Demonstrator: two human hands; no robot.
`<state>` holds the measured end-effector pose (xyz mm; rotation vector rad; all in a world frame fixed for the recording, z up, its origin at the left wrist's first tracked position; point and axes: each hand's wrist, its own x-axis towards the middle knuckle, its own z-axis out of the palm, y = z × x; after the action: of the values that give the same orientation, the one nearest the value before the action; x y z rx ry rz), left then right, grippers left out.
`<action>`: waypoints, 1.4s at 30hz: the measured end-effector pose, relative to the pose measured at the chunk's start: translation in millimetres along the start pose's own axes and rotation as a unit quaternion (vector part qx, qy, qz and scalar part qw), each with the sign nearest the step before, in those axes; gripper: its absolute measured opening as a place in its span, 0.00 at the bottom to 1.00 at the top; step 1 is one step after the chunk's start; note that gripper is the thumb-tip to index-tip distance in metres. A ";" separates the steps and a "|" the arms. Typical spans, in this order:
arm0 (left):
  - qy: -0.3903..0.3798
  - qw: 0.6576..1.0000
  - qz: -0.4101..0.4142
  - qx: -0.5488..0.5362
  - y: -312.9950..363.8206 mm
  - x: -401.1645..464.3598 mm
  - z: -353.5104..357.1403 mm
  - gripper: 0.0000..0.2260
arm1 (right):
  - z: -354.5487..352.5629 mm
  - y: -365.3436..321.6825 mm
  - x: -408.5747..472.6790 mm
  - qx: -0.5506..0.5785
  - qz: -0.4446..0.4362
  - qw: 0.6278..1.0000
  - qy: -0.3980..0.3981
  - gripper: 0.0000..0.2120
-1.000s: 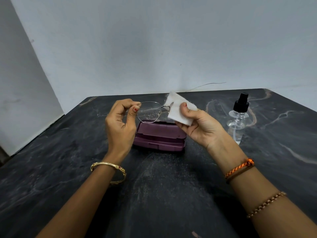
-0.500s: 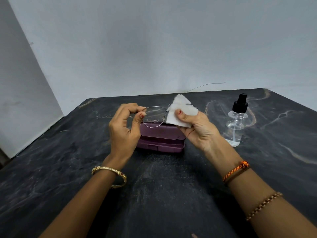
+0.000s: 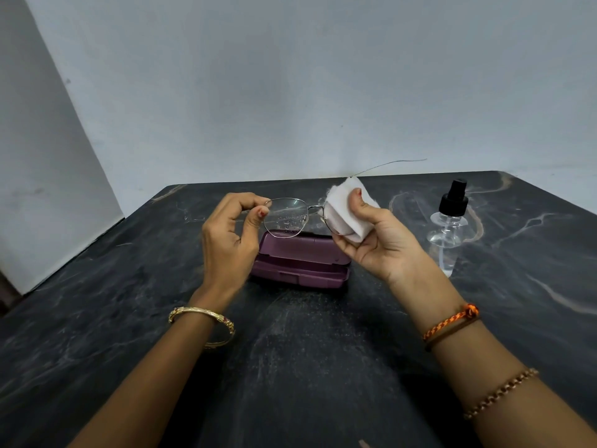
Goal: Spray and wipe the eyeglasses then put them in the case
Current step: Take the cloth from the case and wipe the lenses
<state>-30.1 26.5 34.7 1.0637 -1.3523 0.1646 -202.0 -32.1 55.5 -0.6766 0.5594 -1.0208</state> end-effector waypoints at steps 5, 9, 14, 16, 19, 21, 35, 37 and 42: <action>-0.021 1.000 0.001 -0.008 2.8 -1.9 1.4 0.06 | 1.3 1.4 1.2 0.087 -0.038 0.996 0.002 0.06; -0.043 0.999 0.022 -0.014 4.1 -2.8 2.4 0.08 | -0.7 -0.3 1.7 0.108 -0.065 0.990 -0.056 0.03; -0.052 0.998 -0.005 -0.041 1.3 -1.4 0.1 0.11 | -4.2 -2.2 2.9 0.023 -0.080 0.994 -0.066 0.04; -0.067 0.997 -0.008 -0.035 1.2 -0.2 -0.3 0.11 | -6.1 -5.9 3.8 -0.034 -0.094 0.994 -0.035 0.06; -0.074 0.995 -0.046 -0.042 1.8 2.6 -1.7 0.10 | -8.7 -7.3 4.1 -0.103 -0.102 0.989 0.010 0.11; -0.071 0.995 -0.062 -0.044 2.4 3.8 -2.9 0.11 | -8.5 -4.6 4.7 -0.118 -0.104 0.987 0.029 0.10; -0.059 0.997 0.036 -0.027 12.6 -3.3 4.7 0.11 | 1.4 3.6 0.4 0.128 -0.100 0.987 -0.017 0.03; -0.045 0.998 0.039 -0.024 11.9 -1.5 2.3 0.11 | 0.0 4.4 1.9 0.076 -0.103 0.992 -0.021 0.04; -0.021 0.999 0.041 -0.010 11.1 3.6 -3.4 0.13 | -5.5 -2.5 1.6 -0.096 -0.117 0.988 -0.024 0.09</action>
<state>-33.9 33.2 44.1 0.9998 -1.4329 0.1898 -206.6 -35.8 53.4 -0.9529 0.5495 -1.1743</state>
